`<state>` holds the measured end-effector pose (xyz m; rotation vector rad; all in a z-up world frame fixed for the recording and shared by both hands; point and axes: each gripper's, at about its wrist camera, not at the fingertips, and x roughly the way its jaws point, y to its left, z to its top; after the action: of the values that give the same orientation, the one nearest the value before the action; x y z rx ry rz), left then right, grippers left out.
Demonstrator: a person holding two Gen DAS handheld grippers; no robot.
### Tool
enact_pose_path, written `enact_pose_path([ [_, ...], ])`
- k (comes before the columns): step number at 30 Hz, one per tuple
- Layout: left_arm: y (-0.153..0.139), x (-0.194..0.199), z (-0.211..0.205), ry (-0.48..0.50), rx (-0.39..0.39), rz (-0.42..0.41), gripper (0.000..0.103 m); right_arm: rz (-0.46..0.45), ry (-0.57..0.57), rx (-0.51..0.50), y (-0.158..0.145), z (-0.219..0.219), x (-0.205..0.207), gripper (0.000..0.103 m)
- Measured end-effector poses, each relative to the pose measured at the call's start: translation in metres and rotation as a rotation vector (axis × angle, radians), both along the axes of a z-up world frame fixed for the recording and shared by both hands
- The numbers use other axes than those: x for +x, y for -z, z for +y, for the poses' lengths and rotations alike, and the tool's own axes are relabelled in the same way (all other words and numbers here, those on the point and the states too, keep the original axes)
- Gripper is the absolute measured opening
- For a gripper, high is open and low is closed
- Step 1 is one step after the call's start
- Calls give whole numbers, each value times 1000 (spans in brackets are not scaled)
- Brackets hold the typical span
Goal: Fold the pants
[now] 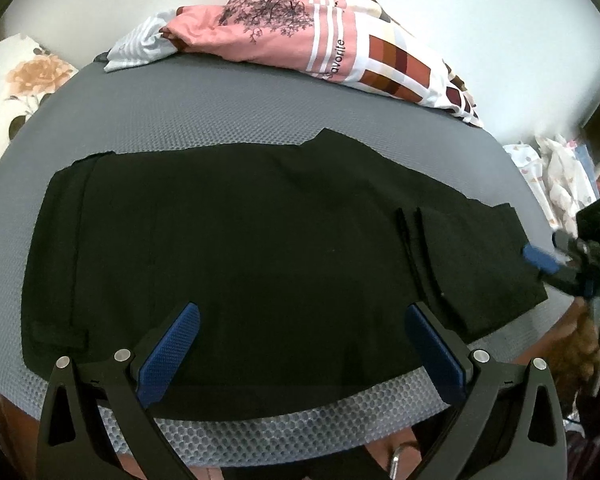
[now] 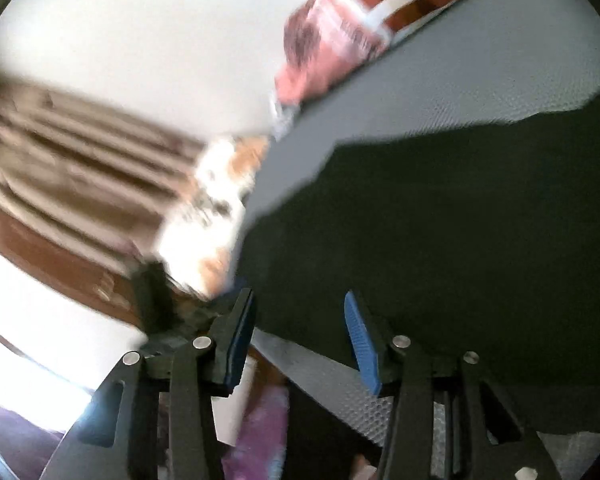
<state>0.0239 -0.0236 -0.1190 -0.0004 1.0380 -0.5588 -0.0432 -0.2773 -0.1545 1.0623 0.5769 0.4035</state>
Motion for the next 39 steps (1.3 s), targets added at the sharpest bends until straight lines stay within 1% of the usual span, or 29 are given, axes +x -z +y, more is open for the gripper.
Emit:
enact_pose_path([
  [2, 0, 0, -1, 1, -4, 4, 102, 24, 78, -71, -3, -21, -11, 45],
  [3, 0, 0, -1, 3, -4, 4, 102, 53, 118, -125, -4, -28, -15, 45],
  [4, 0, -1, -2, 6, -1, 2, 102, 74, 138, -168, -5, -32, -17, 45],
  [5, 0, -1, -3, 8, 3, -3, 102, 77, 138, -187, -6, -32, -18, 44],
  [7, -2, -1, -3, 0, 11, -21, 102, 61, 109, -189, -8, -21, -14, 42],
  [9, -8, -1, 1, -11, 6, -39, 102, 52, 51, -233, -11, 4, -6, 37],
  [10, -13, -1, 6, -24, 2, -50, 102, 52, 17, -298, -13, 23, 1, 36],
  [12, -22, 2, 19, -62, -5, -66, 102, 49, -39, -403, -17, 52, 17, 29],
  [14, -32, 8, 38, -103, -30, -70, 102, 45, -84, -525, -22, 77, 30, 27],
  [15, -37, 11, 50, -122, -38, -75, 102, 47, -98, -608, -22, 89, 35, 27],
  [16, -41, 16, 65, -141, -28, -84, 102, 61, -111, -679, -19, 100, 41, 27],
  [19, -47, 29, 104, -174, 26, -109, 102, 96, -182, -745, -4, 118, 52, 27],
  [20, -45, 34, 119, -171, 17, -94, 102, 100, -180, -765, -1, 120, 54, 27],
  [21, -43, 39, 132, -165, -3, -75, 102, 92, -169, -753, 0, 120, 52, 28],
  [22, -39, 46, 147, -159, -21, -52, 102, 96, -166, -713, 1, 115, 53, 28],
  [24, -28, 57, 165, -158, -34, -5, 101, 101, -136, -601, 8, 103, 52, 28],
  [25, -20, 65, 173, -152, -64, 35, 101, 99, -124, -557, 11, 99, 51, 28],
  [26, -14, 69, 179, -137, -103, 61, 100, 95, -110, -494, 15, 92, 49, 28],
  [27, -9, 73, 182, -118, -135, 84, 100, 94, -101, -460, 17, 91, 47, 28],
  [28, -3, 78, 183, -100, -140, 100, 100, 94, -90, -413, 21, 87, 46, 28],
  [29, 3, 82, 182, -82, -140, 119, 99, 93, -81, -386, 22, 84, 42, 28],
  [30, 9, 86, 181, -64, -150, 142, 97, 90, -74, -369, 24, 83, 40, 28],
  [32, 20, 93, 176, -10, -186, 192, 94, 85, -69, -366, 24, 86, 42, 28],
  [35, 32, 96, 162, 37, -158, 222, 91, 81, -63, -369, 24, 88, 42, 28],
  [36, 32, 97, 159, 36, -153, 203, 90, 79, -60, -364, 24, 87, 42, 28],
  [37, 32, 99, 159, 28, -169, 203, 90, 79, -59, -359, 24, 86, 41, 28],
  [39, 33, 107, 162, 3, -226, 224, 90, 79, -56, -347, 25, 84, 40, 29],
])
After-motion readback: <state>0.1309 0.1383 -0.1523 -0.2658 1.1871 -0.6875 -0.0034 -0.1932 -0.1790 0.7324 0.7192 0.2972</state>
